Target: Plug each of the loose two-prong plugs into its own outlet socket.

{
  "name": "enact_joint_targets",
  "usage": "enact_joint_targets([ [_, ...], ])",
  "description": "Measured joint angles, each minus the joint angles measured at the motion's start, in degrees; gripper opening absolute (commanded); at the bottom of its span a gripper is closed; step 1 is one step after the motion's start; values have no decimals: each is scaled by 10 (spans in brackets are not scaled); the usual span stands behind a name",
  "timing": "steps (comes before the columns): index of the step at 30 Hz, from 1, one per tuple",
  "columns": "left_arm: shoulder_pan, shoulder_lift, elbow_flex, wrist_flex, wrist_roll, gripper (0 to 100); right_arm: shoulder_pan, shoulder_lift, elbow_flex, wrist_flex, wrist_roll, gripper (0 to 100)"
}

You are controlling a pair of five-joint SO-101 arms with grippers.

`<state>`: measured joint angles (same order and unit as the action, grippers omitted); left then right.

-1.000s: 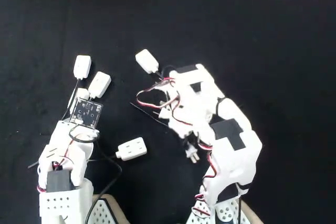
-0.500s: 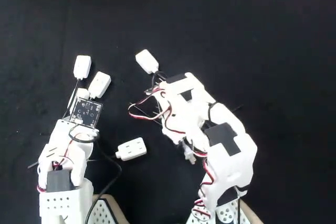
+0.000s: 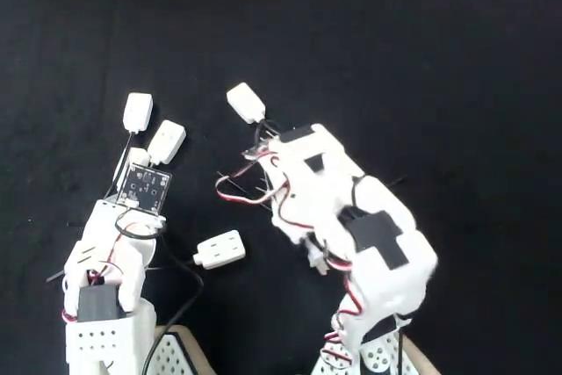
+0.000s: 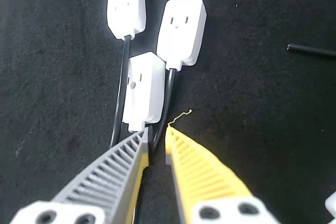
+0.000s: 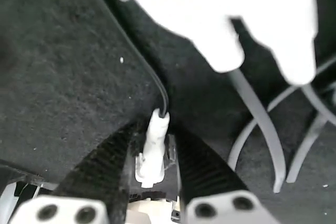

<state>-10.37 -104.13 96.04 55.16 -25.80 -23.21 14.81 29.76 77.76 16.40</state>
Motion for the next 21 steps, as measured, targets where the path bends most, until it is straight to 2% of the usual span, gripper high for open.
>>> enact_joint_targets([
  [7, 0, 0, 0, 0, 0, 66, -16, -286, 161, -45, -3, 11],
  [13, 0, 0, 0, 0, 0, 66, -16, -550, 232, -50, -3, 11],
  [21, 0, 0, 0, 0, 0, 66, -16, -754, 268, -77, -3, 11],
])
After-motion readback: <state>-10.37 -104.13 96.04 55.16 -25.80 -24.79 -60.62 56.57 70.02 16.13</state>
